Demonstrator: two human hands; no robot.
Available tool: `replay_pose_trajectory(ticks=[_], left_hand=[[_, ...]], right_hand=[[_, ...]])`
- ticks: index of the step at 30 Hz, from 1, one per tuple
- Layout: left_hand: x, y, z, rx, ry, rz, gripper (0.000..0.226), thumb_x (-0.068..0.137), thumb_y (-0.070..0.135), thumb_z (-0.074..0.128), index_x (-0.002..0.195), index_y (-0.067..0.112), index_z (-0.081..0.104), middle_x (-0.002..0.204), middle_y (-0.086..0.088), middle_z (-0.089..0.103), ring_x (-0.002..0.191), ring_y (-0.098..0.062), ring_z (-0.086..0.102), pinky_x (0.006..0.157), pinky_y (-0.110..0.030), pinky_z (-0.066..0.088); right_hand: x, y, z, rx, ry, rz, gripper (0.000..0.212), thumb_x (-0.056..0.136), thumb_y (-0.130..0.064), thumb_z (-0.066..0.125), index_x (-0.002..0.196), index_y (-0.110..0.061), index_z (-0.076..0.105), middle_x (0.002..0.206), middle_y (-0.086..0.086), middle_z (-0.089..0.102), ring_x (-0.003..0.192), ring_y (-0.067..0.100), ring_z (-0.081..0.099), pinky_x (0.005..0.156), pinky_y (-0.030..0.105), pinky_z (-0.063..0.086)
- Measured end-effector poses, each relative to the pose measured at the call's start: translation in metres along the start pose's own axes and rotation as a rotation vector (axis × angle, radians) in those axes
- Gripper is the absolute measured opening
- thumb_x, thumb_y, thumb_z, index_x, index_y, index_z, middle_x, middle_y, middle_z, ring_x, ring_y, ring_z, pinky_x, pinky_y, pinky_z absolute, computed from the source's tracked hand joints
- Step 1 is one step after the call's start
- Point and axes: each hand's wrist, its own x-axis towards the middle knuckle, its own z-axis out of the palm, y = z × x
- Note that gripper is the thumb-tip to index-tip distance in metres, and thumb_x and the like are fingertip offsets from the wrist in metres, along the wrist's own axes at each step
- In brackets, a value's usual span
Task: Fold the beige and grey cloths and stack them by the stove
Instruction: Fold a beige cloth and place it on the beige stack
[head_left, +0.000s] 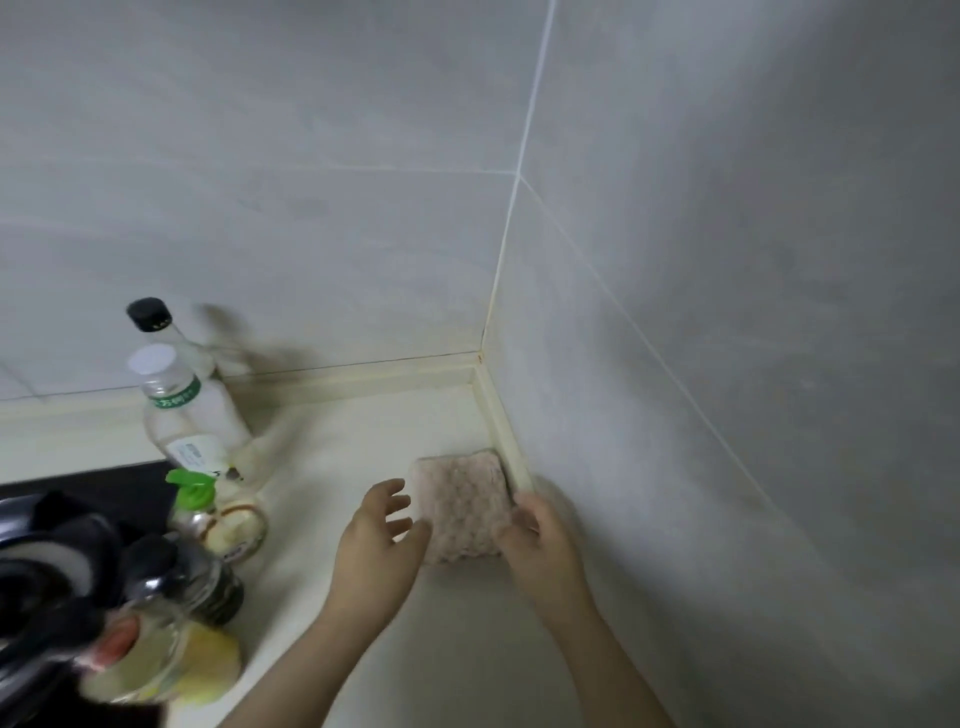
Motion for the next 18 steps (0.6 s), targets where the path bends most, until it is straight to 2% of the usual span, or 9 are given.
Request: replay_pose_trajectory(ticks=[2,5,9,11,13,15,18], left_hand=[[-0.016,0.005,-0.002,-0.018,0.028,0.032,0.042,0.088,0.011,0.061,0.127,0.018,0.049,0.114,0.001,0.060,0.090,-0.005,0.061,0.067,-0.015,0.043],[-0.046,0.007,-0.010,-0.021,0.086,0.067,0.038,0.088,0.011,0.060,0.123,0.021,0.051,0.106,0.008,0.062,0.086,0.002,0.060,0.059,-0.009,0.044],[-0.094,0.002,-0.031,-0.020,0.198,0.112,0.034,0.087,0.010,0.061,0.115,0.027,0.053,0.106,0.011,0.063,0.089,-0.001,0.062,0.062,-0.004,0.044],[-0.117,-0.001,-0.047,-0.035,0.260,0.129,0.033,0.086,0.008,0.061,0.113,0.027,0.054,0.106,0.010,0.064,0.088,-0.003,0.063,0.064,-0.004,0.045],[-0.140,-0.002,-0.068,-0.049,0.314,0.141,0.033,0.085,0.007,0.061,0.112,0.024,0.056,0.105,0.008,0.065,0.086,-0.005,0.064,0.066,-0.007,0.046],[-0.162,-0.003,-0.095,-0.063,0.376,0.173,0.032,0.085,0.006,0.061,0.113,0.022,0.058,0.105,0.007,0.066,0.084,-0.006,0.064,0.069,-0.013,0.047],[-0.206,-0.009,-0.143,-0.086,0.502,0.216,0.030,0.086,0.006,0.061,0.109,0.025,0.059,0.101,0.013,0.066,0.083,0.006,0.063,0.069,-0.010,0.050]], right_hand=[[-0.011,-0.005,-0.002,0.012,-0.027,-0.003,0.037,0.092,-0.017,0.060,0.128,-0.020,0.054,0.120,-0.005,0.058,0.104,0.006,0.057,0.087,0.017,0.043],[-0.031,-0.013,-0.004,0.042,-0.089,-0.066,0.040,0.093,-0.015,0.058,0.132,-0.018,0.052,0.124,-0.002,0.058,0.098,-0.003,0.056,0.079,0.009,0.040],[-0.060,-0.030,0.003,0.072,-0.210,-0.159,0.032,0.092,-0.012,0.057,0.123,-0.019,0.056,0.117,-0.006,0.060,0.097,-0.010,0.054,0.077,0.006,0.042],[-0.079,-0.044,0.013,0.095,-0.260,-0.205,0.029,0.091,-0.013,0.059,0.118,-0.021,0.057,0.112,-0.005,0.063,0.095,-0.007,0.057,0.079,0.008,0.042],[-0.100,-0.059,0.025,0.114,-0.291,-0.269,0.026,0.090,-0.014,0.061,0.114,-0.025,0.058,0.109,-0.003,0.065,0.092,-0.001,0.060,0.076,0.007,0.043],[-0.124,-0.076,0.041,0.117,-0.333,-0.351,0.024,0.090,-0.015,0.062,0.111,-0.027,0.058,0.106,-0.005,0.067,0.091,-0.004,0.059,0.072,0.002,0.042],[-0.169,-0.105,0.074,0.118,-0.450,-0.458,0.023,0.091,-0.014,0.062,0.108,-0.029,0.057,0.100,-0.010,0.066,0.089,-0.007,0.059,0.070,0.001,0.041]])
